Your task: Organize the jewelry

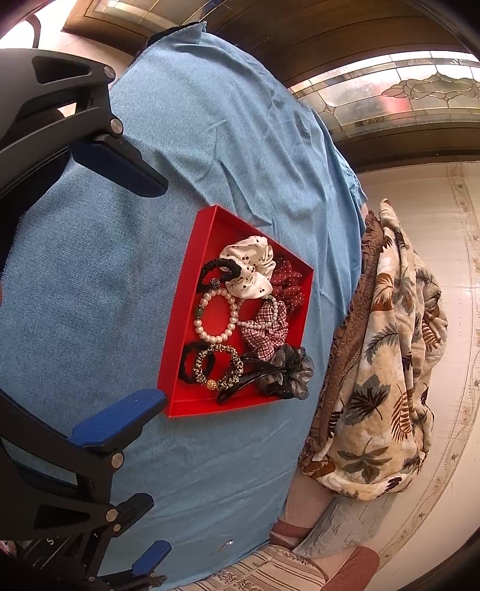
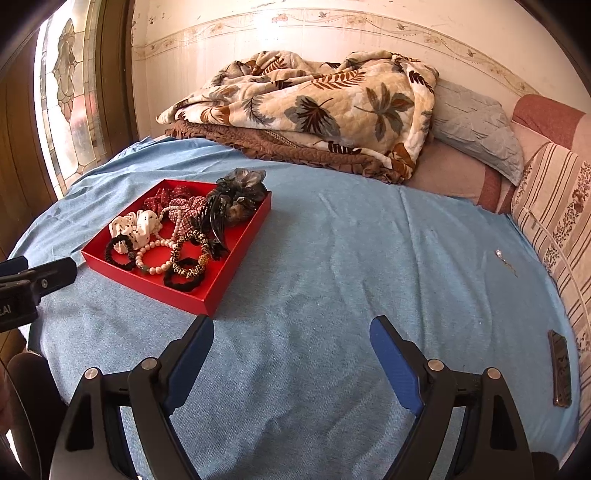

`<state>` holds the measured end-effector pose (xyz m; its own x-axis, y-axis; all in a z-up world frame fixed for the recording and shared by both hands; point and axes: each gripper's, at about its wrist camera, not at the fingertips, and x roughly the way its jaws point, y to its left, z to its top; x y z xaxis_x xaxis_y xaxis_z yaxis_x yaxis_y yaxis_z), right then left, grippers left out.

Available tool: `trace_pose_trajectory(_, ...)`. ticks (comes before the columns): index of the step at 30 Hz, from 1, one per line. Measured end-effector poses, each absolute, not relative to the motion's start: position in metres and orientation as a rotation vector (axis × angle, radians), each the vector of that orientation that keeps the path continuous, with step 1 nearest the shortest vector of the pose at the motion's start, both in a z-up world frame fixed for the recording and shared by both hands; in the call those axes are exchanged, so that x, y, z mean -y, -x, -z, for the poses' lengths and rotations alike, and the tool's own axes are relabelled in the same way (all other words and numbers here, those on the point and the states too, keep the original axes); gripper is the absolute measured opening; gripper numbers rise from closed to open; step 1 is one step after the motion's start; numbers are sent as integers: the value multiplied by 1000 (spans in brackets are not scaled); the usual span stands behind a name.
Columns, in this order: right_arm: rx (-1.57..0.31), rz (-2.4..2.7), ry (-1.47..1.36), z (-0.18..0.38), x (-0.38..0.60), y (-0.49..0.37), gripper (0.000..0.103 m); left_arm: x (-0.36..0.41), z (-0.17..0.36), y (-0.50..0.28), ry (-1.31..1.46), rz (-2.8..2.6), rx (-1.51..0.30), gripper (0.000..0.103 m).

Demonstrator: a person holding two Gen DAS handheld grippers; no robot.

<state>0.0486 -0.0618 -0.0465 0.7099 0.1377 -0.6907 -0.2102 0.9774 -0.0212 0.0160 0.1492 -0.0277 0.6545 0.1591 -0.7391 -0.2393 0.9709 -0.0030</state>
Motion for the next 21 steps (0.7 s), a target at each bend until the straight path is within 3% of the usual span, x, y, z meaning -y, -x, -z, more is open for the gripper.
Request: trace_pose_trajectory(21, -745, -237, 159, 45, 42, -41, 91, -154, 29, -13, 137, -219, -830, 103)
